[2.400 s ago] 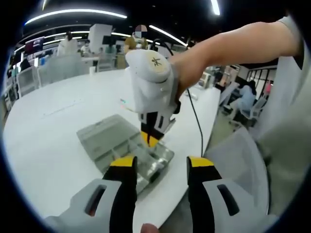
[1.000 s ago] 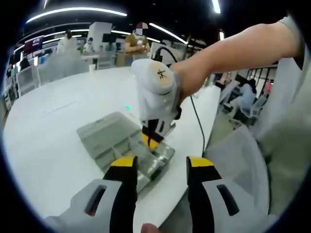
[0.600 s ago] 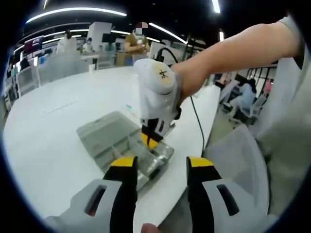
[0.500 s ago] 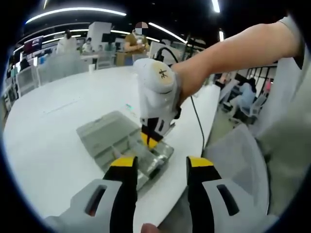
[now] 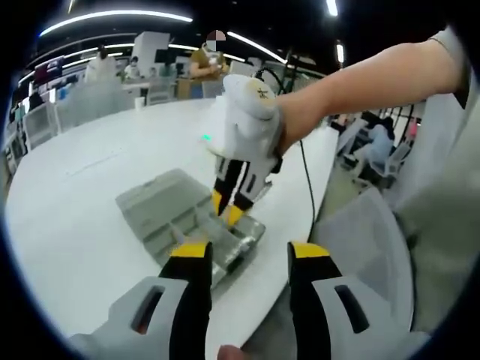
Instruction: Insert the divider into the dual guide fixture by aligning both edges with the guide slots and pushing it downward to the bottom, including one-sided entry, uneven engagement, binding, and posture correction.
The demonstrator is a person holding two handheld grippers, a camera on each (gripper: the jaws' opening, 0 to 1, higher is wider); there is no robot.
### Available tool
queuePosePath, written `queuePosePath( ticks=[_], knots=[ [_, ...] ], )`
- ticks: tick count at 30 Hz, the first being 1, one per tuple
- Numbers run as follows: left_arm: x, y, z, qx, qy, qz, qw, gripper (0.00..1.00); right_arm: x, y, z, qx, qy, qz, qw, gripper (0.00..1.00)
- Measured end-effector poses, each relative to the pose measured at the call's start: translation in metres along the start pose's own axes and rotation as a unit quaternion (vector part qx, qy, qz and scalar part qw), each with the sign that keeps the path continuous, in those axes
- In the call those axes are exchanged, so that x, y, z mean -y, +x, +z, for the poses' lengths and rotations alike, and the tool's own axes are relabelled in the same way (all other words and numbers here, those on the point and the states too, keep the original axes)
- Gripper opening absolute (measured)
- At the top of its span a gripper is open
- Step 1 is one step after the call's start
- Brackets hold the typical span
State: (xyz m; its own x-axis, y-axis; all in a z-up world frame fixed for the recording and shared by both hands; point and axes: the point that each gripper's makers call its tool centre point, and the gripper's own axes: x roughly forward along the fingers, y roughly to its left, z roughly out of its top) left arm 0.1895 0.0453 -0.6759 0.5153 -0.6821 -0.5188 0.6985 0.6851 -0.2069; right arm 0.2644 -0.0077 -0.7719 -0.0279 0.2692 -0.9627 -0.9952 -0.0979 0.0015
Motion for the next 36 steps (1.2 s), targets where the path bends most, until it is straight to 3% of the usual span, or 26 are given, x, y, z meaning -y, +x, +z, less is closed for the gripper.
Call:
queuePosePath(
  ticks=[12,20,36],
  knots=[
    [-0.005,-0.007,-0.004,-0.017,0.007,0.006,0.9998,0.39,-0.003,-0.024,0.007,0.091,0.024,-0.044,0.9946,0.18],
    [-0.008,-0.012,-0.009,-0.03,0.013,0.009,0.9994,0.39,-0.01,-0.03,-0.001,0.127,0.04,-0.057,0.9895,0.24],
    [-0.02,-0.019,-0.018,-0.058,0.029,0.019,0.9977,0.39,-0.023,-0.051,-0.017,0.219,0.093,-0.086,0.9675,0.37]
  ],
)
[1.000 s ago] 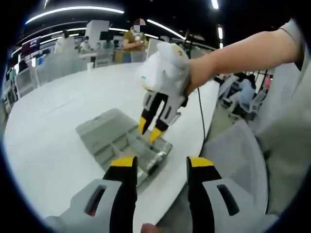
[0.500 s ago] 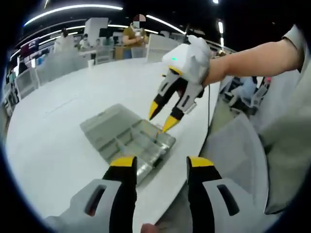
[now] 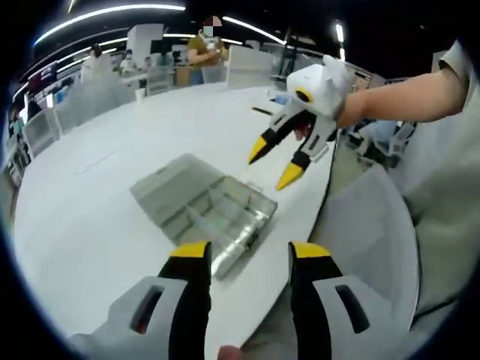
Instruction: Insert the divider into the dual guide fixture by aligning both edges with the guide slots and pushing it downward to the bottom, including one-sided entry, uneven engagement, binding, and posture correction.
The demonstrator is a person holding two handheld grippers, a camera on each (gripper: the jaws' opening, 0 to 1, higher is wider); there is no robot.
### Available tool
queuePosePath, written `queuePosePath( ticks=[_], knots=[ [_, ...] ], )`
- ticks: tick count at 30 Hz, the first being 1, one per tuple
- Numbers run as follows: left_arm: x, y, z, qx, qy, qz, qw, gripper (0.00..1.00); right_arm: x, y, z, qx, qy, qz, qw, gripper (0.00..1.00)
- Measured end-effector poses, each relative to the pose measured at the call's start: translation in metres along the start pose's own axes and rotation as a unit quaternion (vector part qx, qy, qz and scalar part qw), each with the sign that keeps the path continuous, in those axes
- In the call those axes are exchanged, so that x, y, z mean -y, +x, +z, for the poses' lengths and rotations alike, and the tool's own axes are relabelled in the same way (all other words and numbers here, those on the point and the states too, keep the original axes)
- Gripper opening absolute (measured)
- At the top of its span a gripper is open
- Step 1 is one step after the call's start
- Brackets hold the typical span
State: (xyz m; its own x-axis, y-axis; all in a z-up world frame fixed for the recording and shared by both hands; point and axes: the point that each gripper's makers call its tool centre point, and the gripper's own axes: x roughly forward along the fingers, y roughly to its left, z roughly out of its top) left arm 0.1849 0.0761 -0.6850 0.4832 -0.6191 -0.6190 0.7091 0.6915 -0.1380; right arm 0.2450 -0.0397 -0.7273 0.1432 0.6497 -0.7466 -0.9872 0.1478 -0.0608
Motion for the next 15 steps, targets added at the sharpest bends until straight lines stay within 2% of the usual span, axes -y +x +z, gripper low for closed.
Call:
queuePosePath(
  ticks=[7,15],
  knots=[
    [-0.014,-0.006,-0.013,-0.016,0.003,0.011,0.9998,0.39,-0.008,-0.009,0.003,0.035,0.022,-0.006,0.9991,0.43],
    [-0.035,-0.015,-0.025,-0.036,0.012,0.026,0.9989,0.39,-0.01,-0.021,0.001,0.059,0.052,-0.023,0.9966,0.48]
  ],
)
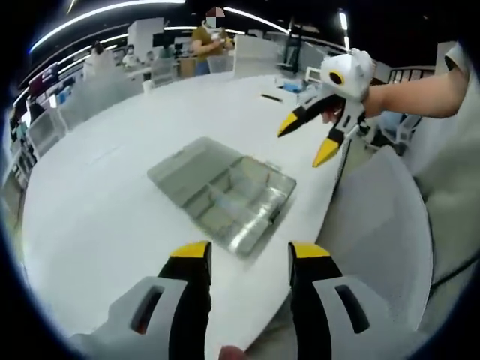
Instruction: Insert the divider into the dual guide fixture by aligning both edges with the guide slots and pushing it downward to the bottom, including one-sided entry, uneven engagement, binding, and posture correction.
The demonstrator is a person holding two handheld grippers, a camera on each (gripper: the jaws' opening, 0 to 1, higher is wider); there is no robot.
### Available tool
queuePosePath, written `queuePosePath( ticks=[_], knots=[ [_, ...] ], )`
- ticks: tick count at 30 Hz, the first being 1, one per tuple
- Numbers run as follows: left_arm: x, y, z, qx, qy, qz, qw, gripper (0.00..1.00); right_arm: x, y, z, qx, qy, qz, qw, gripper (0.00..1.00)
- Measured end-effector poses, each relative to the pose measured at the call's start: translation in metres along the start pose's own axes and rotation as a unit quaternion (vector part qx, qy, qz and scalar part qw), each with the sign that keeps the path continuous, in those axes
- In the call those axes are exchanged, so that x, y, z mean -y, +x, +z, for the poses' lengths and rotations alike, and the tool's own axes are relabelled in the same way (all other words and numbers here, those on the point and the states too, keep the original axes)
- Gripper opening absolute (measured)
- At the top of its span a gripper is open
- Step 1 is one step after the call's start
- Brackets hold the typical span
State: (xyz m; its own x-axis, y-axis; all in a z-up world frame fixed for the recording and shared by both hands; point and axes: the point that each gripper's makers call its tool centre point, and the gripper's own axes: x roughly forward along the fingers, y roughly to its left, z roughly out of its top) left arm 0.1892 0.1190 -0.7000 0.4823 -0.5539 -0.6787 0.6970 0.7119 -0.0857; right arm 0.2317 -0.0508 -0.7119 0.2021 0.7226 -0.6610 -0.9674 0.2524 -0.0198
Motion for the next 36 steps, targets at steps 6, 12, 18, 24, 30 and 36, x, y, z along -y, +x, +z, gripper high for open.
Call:
queuePosePath(
  ticks=[6,12,18,24,30,36],
  knots=[
    [-0.01,-0.003,-0.012,-0.016,0.012,0.005,0.9998,0.39,-0.002,-0.008,-0.002,0.017,0.025,-0.014,0.9994,0.52],
    [-0.022,-0.005,-0.024,-0.033,0.025,0.009,0.9991,0.39,-0.006,-0.013,-0.004,0.028,0.041,-0.024,0.9985,0.57],
    [-0.035,-0.008,-0.043,-0.06,0.049,0.012,0.9969,0.41,-0.01,-0.017,-0.004,0.04,0.058,-0.034,0.9969,0.6],
    [-0.052,-0.012,-0.06,-0.082,0.059,0.02,0.9947,0.41,-0.012,-0.019,-0.006,0.043,0.069,-0.041,0.9958,0.62],
    [-0.071,-0.016,-0.078,-0.104,0.066,0.029,0.992,0.42,-0.013,-0.02,-0.007,0.045,0.079,-0.046,0.9948,0.63],
    [-0.088,-0.02,-0.095,-0.128,0.078,0.034,0.9882,0.42,-0.015,-0.02,-0.007,0.045,0.084,-0.048,0.9943,0.65]
  ],
)
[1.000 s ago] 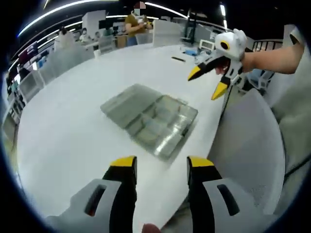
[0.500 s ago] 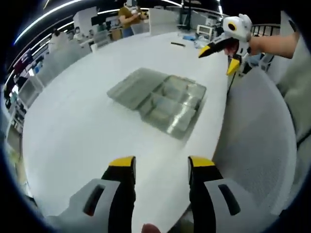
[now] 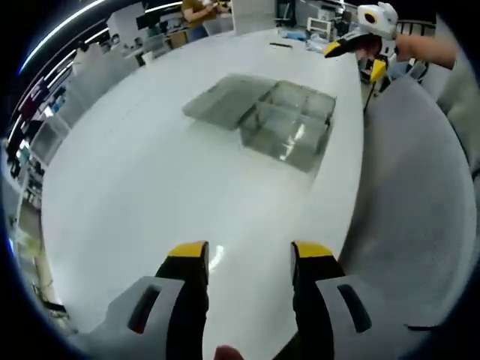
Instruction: Insert the divider into the dual guide fixture by aligning both edges with the guide slots and pushing it downward to the bottom, including one-sided entry, uneven engagement, binding, and posture correction.
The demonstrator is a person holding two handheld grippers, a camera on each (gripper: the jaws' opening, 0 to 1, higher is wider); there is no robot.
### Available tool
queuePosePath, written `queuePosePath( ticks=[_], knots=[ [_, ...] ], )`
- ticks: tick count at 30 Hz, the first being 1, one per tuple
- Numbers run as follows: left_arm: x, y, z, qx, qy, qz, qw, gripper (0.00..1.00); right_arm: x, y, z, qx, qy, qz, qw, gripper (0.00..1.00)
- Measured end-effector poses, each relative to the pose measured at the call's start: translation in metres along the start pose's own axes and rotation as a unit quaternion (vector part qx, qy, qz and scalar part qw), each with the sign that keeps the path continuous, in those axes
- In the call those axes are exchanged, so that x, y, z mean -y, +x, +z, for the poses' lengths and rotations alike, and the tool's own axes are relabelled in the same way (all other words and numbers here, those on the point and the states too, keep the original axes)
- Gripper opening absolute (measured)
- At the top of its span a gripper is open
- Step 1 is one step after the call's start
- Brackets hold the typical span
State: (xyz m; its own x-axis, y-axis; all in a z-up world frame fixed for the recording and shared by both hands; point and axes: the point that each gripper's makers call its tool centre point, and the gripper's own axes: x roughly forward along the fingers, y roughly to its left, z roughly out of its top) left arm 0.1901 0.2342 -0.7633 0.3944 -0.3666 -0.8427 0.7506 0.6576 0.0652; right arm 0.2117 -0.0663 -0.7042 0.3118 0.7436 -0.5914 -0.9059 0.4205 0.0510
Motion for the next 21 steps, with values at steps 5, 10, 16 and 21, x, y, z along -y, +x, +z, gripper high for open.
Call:
queuePosePath(
  ticks=[5,10,16,21],
  knots=[
    [-0.01,0.004,-0.008,-0.015,0.017,0.001,0.9997,0.42,0.0,0.0,0.002,0.004,0.006,-0.004,1.0,0.65],
    [-0.018,0.009,-0.008,-0.025,0.038,-0.004,0.999,0.42,-0.001,0.001,0.002,0.003,0.007,-0.004,1.0,0.66],
    [-0.027,0.017,-0.013,-0.04,0.058,-0.014,0.9974,0.42,-0.003,0.002,0.005,0.003,0.009,-0.003,0.9999,0.68],
    [-0.028,0.022,-0.019,-0.055,0.075,-0.025,0.9953,0.42,-0.003,0.002,0.009,0.004,0.009,-0.004,0.9999,0.68]
  ],
)
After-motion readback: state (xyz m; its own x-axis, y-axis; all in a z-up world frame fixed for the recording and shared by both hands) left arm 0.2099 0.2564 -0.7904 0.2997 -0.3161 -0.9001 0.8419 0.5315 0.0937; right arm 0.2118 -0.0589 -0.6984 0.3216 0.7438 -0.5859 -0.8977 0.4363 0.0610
